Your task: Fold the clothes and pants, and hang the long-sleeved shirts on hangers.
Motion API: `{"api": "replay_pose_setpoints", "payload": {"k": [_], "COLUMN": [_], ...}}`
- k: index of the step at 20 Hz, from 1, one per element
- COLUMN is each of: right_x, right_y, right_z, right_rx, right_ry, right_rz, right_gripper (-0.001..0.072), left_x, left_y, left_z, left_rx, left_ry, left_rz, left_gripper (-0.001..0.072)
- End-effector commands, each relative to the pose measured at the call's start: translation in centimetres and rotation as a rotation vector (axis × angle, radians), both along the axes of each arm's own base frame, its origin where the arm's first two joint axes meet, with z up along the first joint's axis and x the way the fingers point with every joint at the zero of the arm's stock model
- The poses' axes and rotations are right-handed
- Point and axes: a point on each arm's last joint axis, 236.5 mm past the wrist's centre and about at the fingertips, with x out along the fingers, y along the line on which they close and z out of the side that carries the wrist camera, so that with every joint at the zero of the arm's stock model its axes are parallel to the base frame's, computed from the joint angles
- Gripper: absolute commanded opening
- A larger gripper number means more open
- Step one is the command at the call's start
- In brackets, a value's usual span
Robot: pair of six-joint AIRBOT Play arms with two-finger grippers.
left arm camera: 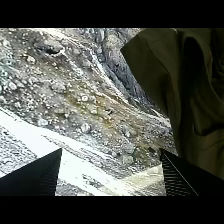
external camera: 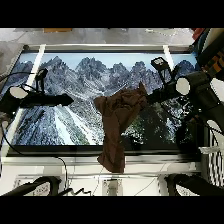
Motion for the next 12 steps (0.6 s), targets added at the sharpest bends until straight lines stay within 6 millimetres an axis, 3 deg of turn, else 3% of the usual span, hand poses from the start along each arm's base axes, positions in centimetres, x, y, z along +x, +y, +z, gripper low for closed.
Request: {"api": "replay_pose_setpoints", "payload": {"k": [1,7,9,12], "right_x": [0.0,0.4,2.1,1.3], "right_y": [0.0,0.2,1.3,4.9], "right_z": [0.0,0.2,1.3,1.5], "right_rx": [0.000,0.006,0.058,0.252], "right_ry": [0.000,-0.020,-0.105,-0.057], "right_rz": [0.000,0.002,0.014,-0.020], "right_gripper": [0.0014,0.0015,0.0015,0.0015], "left_x": [0.0,0.0,0.0,0.0], "left_y": [0.0,0.0,0.0,0.0], "left_z": [0.0,0.0,0.0,0.0], "left_rx": [0.000,0.000,0.000,0.000], "left_ry": [0.000,0.000,0.000,0.000], "left_rz": [-0.001,0.000,-0.001,-0.001], "left_gripper": [0.0704,0.0704,0.0704,0.0704]}}
